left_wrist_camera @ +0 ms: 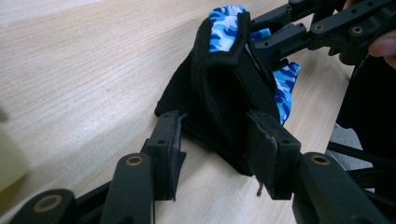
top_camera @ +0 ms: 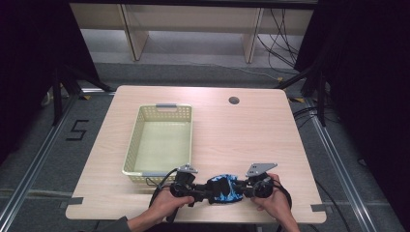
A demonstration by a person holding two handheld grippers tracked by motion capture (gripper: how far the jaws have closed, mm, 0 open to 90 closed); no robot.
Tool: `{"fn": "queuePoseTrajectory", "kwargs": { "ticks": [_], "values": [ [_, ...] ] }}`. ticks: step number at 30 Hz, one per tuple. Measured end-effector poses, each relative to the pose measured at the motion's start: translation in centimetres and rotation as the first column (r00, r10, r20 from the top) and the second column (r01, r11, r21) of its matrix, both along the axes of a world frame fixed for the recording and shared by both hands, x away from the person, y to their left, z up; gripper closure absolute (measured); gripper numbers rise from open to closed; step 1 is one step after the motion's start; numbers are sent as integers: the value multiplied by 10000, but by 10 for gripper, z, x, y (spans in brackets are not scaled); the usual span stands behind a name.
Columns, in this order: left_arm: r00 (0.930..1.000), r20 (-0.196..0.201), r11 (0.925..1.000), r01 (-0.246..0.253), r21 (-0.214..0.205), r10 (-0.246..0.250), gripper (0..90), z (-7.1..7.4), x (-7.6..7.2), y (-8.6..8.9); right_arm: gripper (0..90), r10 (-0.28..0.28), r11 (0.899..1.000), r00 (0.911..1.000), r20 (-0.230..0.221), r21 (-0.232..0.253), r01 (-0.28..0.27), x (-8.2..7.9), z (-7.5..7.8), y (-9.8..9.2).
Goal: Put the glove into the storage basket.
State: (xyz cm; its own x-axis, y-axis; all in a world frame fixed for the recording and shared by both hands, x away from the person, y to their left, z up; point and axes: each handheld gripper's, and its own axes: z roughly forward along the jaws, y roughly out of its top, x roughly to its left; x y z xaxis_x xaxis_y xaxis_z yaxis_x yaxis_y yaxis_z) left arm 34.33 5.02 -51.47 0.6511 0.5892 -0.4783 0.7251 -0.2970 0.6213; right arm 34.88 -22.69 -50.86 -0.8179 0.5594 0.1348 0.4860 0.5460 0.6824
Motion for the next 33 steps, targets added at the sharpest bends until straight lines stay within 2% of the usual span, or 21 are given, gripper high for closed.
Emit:
{"fn": "queuePoseTrajectory", "kwargs": {
  "ticks": [2, 3, 5, 6, 8, 9, 13, 14, 15, 17, 23, 25, 28, 29, 31, 33],
  "values": [
    [9994, -285, 9996, -204, -192, 199, 568, -1, 2, 0, 784, -27, 10000, 10000, 5, 42, 27, 0, 0, 0],
    [9991, -400, 9992, -118, -384, 102, 574, -2, 4, 0, 784, -92, 9999, 9999, -107, 75, 93, -1, 0, 1],
    [9987, -489, 9986, -178, -504, 153, 598, -3, 4, -1, 784, -92, 9999, 9999, -111, 88, 93, -1, -1, 1],
    [9988, -442, 9995, -239, -182, 231, 611, -2, 3, -3, 784, -91, 9999, 9999, -85, 84, 92, -1, -1, 1],
    [9997, -220, 9995, -119, -304, 112, 654, -4, 1, -5, 785, -111, 9999, 9999, -131, 95, 112, -1, -1, 1],
    [9997, -193, 9999, -127, -43, 126, 677, -2, 0, -5, 785, -117, 9999, 9999, -88, 63, 118, -1, -1, 1],
    [9995, -281, 9990, -178, -408, 167, 771, -5, 0, -4, 786, -84, 10000, 10000, -17, 40, 84, 0, -1, 0],
    [9995, -259, 9974, -187, -696, 169, 788, -6, 0, -3, 787, -132, 9999, 9998, -142, 36, 133, -1, 0, 0],
    [9997, -176, 9979, -198, -624, 188, 808, -6, 0, -3, 788, -250, 9996, 9992, -314, 122, 254, -2, 0, 1],
    [10000, -12, 9967, 54, -805, -56, 836, -5, 0, -3, 797, -251, 9996, 9992, -311, 114, 255, 0, 0, -1],
    [9995, 243, 9966, 199, -805, -180, 849, -2, -3, -4, 812, -459, 9985, 9984, -328, 277, 468, -2, 5, -2],
    [9996, 271, 9977, 99, -664, -81, 850, 0, -3, -3, 813, -410, 9985, 9988, -269, 349, 419, -3, 6, -3],
    [9994, 332, 9973, 36, -734, -11, 853, 1, -4, -3, 814, -508, 9978, 9983, -289, 409, 520, -5, 9, -2],
    [9993, 375, 9978, 104, -657, -79, 854, 3, -4, -2, 813, -490, 9978, 9987, -168, 448, 497, -5, 9, -2],
    [9991, 395, 9956, 178, -921, -142, 854, 3, -3, -1, 814, -512, 9967, 9985, -206, 622, 524, -6, 12, -2],
    [9983, 581, 9962, 152, -853, -103, 854, 6, -3, 1, 814, -519, 9953, 9986, -107, 816, 526, -6, 15, -4]
  ]
}}
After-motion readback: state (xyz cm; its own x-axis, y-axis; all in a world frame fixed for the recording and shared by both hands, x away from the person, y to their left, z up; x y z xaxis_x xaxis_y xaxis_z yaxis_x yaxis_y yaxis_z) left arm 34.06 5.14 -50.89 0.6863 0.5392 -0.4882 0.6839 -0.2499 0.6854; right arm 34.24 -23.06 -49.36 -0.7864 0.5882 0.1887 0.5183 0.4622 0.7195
